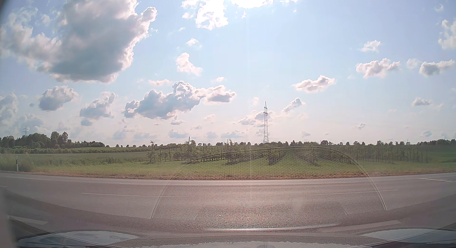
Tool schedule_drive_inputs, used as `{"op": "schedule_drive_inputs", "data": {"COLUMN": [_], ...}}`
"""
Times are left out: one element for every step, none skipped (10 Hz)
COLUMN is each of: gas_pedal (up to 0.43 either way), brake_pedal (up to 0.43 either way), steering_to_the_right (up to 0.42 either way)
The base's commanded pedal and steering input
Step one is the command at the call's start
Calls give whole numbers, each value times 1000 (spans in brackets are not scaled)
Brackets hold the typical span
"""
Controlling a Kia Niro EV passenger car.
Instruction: Follow the waypoints while adhering to traffic rules and regulations
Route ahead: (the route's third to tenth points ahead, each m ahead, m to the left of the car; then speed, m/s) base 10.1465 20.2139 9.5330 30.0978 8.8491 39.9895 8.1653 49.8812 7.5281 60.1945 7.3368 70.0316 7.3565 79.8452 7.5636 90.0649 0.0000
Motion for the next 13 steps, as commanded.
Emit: {"op": "schedule_drive_inputs", "data": {"gas_pedal": [0,0,0,0,0,0,0,0,0,0,0,0,0], "brake_pedal": [366,372,366,366,366,366,366,366,366,366,372,366,366], "steering_to_the_right": [0,0,0,0,0,0,0,0,0,0,0,0,0]}}
